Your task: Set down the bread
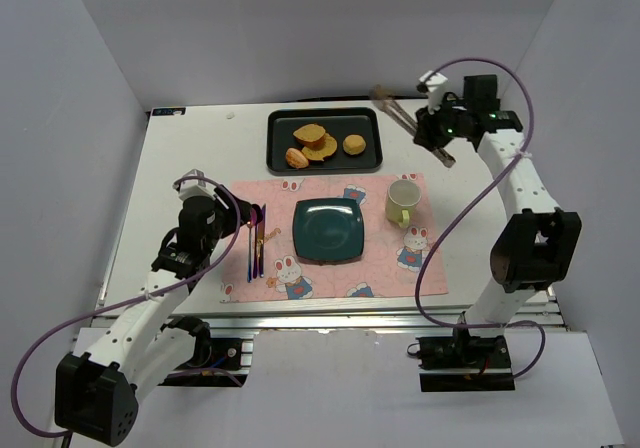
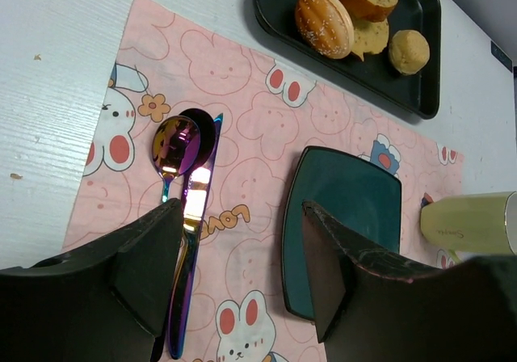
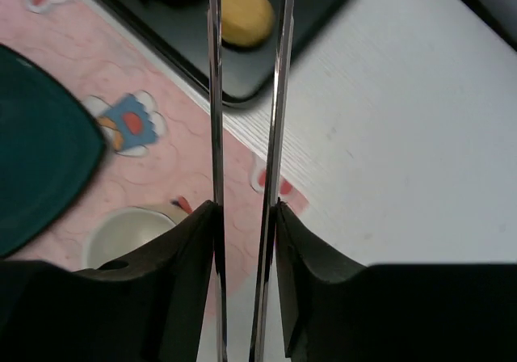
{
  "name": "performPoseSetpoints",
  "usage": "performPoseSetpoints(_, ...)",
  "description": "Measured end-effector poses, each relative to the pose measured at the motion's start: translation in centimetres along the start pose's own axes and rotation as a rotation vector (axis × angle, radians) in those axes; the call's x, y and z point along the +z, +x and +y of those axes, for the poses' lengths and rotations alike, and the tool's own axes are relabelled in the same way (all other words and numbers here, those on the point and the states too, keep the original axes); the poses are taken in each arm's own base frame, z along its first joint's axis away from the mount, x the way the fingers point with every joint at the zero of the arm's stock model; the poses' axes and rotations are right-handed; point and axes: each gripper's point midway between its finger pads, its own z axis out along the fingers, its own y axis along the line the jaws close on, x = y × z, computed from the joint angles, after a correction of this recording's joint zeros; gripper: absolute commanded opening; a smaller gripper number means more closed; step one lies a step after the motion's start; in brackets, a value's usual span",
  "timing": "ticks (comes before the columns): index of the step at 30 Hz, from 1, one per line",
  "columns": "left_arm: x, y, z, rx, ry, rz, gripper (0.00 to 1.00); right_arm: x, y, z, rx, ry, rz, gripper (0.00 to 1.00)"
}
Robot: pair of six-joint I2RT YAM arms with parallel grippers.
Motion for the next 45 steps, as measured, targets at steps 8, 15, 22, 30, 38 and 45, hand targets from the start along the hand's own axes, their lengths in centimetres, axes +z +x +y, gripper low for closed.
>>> performPoseSetpoints(8,0.0,-0.1,-0.2,-0.025,0.0,0.0,0.7,3.8,-4.3,7.3,-0.175,-0.17,-0.014,0.43)
performPoseSetpoints(15,0.1,-0.3,-0.4,-0.037,-0.001,0.001,0.7,6.5,-2.2,8.1,-0.31,-0.188,0.086,0.43)
performPoseSetpoints(22,0.7,0.2,-0.2,-0.037,-0.015,0.019,0.7,7.5,-0.4,9.1,-0.663,-0.148,0.142,0.44)
performPoseSetpoints(30,0.5,-0.1,-0.4,-0.046,-0.006,0.008,0.7,9.1,0.1,9.8,-0.916,-0.12,0.182,0.43)
performPoseSetpoints(38,0.0,-0.6,-0.7,-0.064,0.015,-0.016,0.7,9.3,-1.5,8.2,-1.011,-0.034,0.169,0.44)
performPoseSetpoints(45,0.0,-0.3,-0.5,-0.066,0.012,-0.013,0.7,10.6,-1.4,7.9,-1.077,-0.018,0.167,0.45)
